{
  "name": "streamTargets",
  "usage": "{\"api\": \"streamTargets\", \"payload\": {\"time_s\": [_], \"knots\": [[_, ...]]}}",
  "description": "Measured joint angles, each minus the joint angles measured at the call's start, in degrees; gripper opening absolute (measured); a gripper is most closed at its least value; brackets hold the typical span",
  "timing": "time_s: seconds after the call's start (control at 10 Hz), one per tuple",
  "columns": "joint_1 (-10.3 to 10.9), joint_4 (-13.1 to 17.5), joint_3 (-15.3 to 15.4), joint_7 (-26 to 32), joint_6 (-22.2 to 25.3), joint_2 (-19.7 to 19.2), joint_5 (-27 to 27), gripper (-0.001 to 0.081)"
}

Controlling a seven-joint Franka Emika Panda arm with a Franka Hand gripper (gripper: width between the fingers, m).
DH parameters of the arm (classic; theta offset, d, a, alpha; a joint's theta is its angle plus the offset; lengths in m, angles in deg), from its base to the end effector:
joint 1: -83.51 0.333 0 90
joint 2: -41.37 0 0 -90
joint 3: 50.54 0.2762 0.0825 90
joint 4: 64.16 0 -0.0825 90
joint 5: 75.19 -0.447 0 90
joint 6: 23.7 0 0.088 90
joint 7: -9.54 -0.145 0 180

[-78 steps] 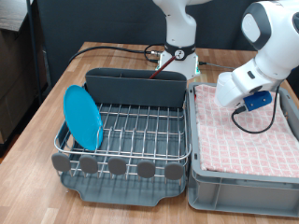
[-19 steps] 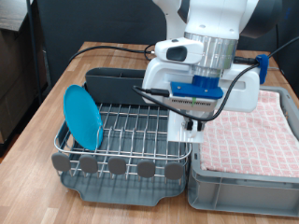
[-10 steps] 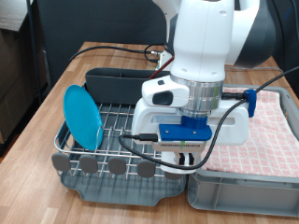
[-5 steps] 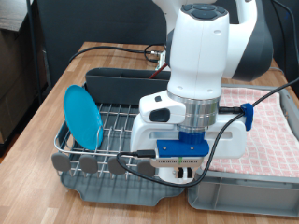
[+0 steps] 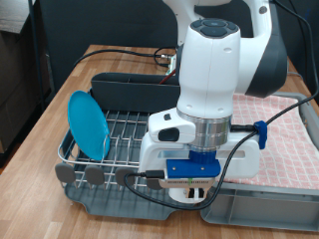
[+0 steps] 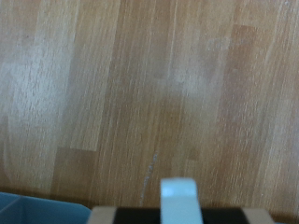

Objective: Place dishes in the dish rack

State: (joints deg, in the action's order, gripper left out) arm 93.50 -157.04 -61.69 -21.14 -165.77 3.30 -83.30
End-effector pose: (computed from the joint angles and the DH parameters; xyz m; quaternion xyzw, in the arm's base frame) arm 0.7433 -0.0038 0.1516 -0.9493 0.2965 -0.1030 0.0185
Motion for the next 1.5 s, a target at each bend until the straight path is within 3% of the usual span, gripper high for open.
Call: {"api": "streamTargets", "payload": {"time_s": [0.4, 0.5, 0.6, 0.7, 0.8, 0.9, 1.0, 1.1, 1.2, 1.5], "knots": [[0.0, -0.8, 0.1, 0.0, -1.9, -0.2, -0.4, 0.0072], [0.0, -0.9, 0.2, 0.0, -1.9, -0.3, -0.4, 0.0194], [0.0, -0.9, 0.2, 0.0, -1.9, -0.3, -0.4, 0.0194], [0.0, -0.9, 0.2, 0.0, -1.8, -0.3, -0.4, 0.0352], [0.0, -0.9, 0.2, 0.0, -1.5, -0.3, -0.4, 0.0352], [0.0, -0.6, 0.2, 0.1, -0.6, -0.3, -0.4, 0.0522], [0.0, -0.1, 0.2, 0.2, 1.0, -0.3, -0.4, 0.0522], [0.0, 0.7, 0.3, 0.3, 3.0, -0.3, -0.4, 0.0717], [0.0, 1.7, 0.2, 0.3, 5.2, -0.2, -0.4, 0.0777], [0.0, 4.1, -0.1, 0.3, 10.8, 0.6, -0.1, 0.0801]]}}
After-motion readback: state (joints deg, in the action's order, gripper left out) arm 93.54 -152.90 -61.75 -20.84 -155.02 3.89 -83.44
